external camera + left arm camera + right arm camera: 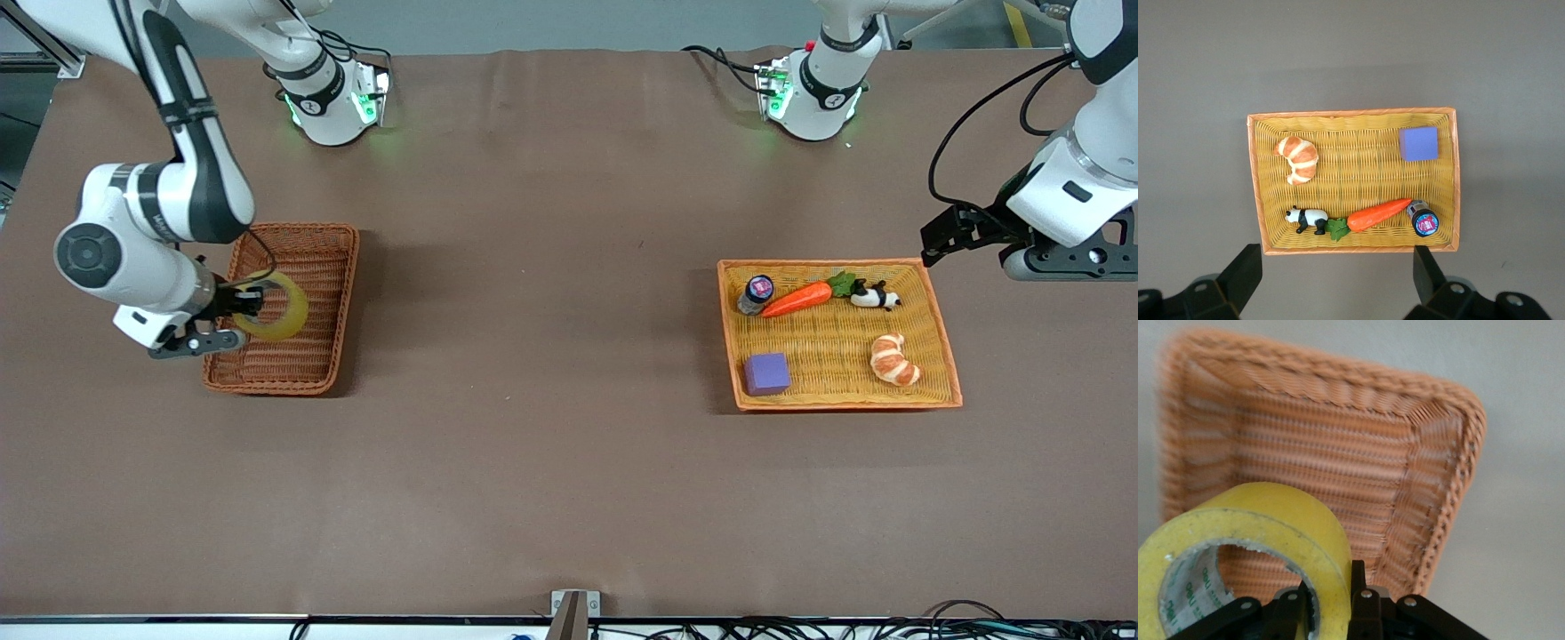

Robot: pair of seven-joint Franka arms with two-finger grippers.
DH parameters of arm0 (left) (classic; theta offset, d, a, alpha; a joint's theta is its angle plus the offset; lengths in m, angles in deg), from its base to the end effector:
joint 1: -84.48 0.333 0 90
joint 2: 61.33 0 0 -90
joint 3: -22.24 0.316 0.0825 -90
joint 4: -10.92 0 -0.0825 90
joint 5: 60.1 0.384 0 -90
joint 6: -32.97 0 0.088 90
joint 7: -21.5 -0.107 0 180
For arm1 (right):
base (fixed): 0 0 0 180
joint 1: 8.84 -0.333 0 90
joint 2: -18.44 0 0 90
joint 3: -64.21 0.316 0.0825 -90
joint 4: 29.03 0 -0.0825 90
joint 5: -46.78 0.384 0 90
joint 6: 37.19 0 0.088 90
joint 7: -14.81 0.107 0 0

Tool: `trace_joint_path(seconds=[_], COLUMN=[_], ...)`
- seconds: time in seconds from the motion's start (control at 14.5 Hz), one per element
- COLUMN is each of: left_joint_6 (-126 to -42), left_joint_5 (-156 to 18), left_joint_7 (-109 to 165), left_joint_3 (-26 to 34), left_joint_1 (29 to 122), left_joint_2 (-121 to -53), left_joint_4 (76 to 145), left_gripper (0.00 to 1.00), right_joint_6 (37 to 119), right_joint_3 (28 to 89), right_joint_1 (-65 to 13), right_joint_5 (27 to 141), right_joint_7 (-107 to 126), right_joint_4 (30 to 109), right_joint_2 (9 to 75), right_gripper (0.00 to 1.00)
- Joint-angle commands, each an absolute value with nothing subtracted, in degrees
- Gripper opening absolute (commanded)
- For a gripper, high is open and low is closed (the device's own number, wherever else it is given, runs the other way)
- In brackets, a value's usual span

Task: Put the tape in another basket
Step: 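Lift the tape with the right gripper and lower it into the basket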

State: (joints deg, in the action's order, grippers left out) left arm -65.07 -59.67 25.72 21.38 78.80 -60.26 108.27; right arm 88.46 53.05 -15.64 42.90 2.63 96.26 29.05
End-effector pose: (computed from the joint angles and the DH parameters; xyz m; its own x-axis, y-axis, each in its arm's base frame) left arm 0.5550 -0.0630 0.5862 0.9987 -0.0415 0.0312 -0.0413 -0.9991 -0.0055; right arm 0.5318 -0.0427 0.2911 0.9664 0.1725 -0.1903 0.1839 -0.9820 0.0436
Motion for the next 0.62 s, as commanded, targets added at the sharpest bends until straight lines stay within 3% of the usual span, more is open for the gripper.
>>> trace_joint_path(seconds=[0.0,0.28,0.34,0.41,0.48,0.55], left_joint_6=[-64.77,-64.76,-64.77,-64.77,-64.77,-64.68], left_joint_5=[-58.96,-59.05,-59.05,-59.05,-59.22,-59.14], left_joint_7=[25.72,25.81,25.89,25.89,25.89,25.89], left_joint_3=[21.45,21.54,21.63,21.63,21.63,21.54], left_joint_1=[78.77,78.85,78.85,78.85,78.85,78.85], left_joint_2=[-61.06,-61.15,-61.15,-61.24,-61.68,-62.81], left_joint_4=[106.37,106.28,106.28,106.28,105.93,104.19], left_gripper=[1.00,1.00,1.00,1.00,1.00,1.00], right_joint_6=[94.62,100.96,101.23,101.32,101.15,100.54], right_joint_3=[52.44,52.44,52.44,52.52,52.52,52.44], right_joint_1=[-15.70,-15.08,-15.25,-15.26,-15.43,-15.52], right_joint_5=[45.20,45.55,45.55,46.51,50.17,51.69], right_joint_7=[0.14,0.13,0.22,0.48,0.31,0.14], right_joint_4=[103.66,105.53,105.35,105.00,104.22,102.55], right_joint_2=[27.58,31.62,31.98,32.76,32.86,32.60], right_gripper=[0.01,0.08,0.19,0.64,1.00,1.00])
